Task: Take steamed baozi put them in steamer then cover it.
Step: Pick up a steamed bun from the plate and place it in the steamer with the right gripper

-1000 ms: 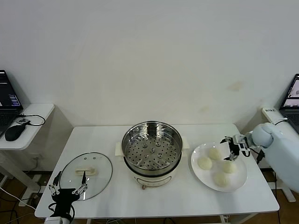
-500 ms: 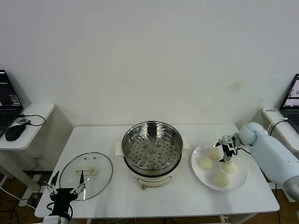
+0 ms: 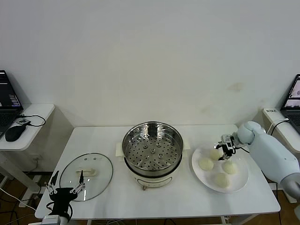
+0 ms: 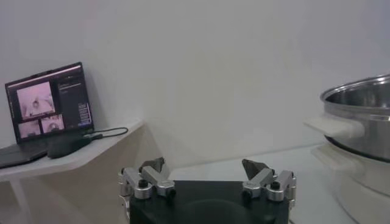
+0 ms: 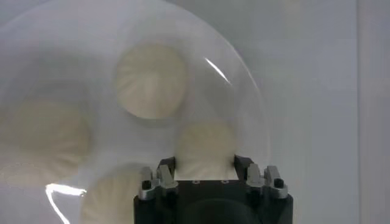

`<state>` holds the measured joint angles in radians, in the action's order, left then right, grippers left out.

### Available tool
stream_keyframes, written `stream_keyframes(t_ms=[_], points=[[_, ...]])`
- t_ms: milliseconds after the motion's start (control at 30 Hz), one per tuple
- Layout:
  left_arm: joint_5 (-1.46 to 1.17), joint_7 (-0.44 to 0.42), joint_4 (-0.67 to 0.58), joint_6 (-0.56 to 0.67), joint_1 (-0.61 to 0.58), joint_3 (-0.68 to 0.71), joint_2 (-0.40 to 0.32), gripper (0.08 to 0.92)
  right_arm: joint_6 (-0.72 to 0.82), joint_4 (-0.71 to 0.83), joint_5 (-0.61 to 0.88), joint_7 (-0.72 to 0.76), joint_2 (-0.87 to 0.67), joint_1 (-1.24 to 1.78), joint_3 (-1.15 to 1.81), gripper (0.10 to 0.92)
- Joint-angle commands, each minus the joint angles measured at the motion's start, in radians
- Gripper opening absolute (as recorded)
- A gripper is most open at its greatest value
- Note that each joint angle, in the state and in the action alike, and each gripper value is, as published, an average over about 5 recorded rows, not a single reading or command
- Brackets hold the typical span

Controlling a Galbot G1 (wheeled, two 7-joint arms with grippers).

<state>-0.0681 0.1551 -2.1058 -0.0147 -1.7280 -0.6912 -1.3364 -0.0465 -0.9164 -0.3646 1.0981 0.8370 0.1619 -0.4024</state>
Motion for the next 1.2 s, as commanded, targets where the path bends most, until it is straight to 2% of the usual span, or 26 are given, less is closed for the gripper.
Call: stream_keyframes(t_ms=[33,200,333,500,733,867,1200], points=[[-0.021,-0.002,-0.002,-0.001,0.001,0.0,0.002,0.823,0.022,-0.159,0.169,0.016,-0.12,-0.114,-0.141,0.602],[-0.024,-0.001,0.0,0.001,0.005,0.012,0.005,0.823,0.052,-0.287,0.301,0.026,-0.207,-0.257,-0.24,0.607],[-0.03,-0.003,-0.003,0.005,0.009,0.02,0.012,0.823,0.07,-0.336,0.398,0.025,-0.215,-0.408,-0.332,0.611],[-0.042,-0.005,-0.009,0.007,0.012,0.02,0.021,0.823,0.074,-0.362,0.488,0.007,-0.162,-0.577,-0.466,0.611],[-0.05,-0.003,-0.009,0.01,0.016,0.011,0.027,0.823,0.064,-0.385,0.603,-0.054,-0.009,-0.7,-0.613,0.615],[-0.053,-0.004,-0.008,0.012,0.019,0.005,0.026,0.823,0.015,-0.356,0.572,-0.091,0.085,-0.731,-0.689,0.615],[-0.063,-0.003,-0.008,0.016,0.016,-0.032,0.011,0.823,-0.142,-0.279,0.375,-0.18,0.295,-0.652,-0.794,0.619]])
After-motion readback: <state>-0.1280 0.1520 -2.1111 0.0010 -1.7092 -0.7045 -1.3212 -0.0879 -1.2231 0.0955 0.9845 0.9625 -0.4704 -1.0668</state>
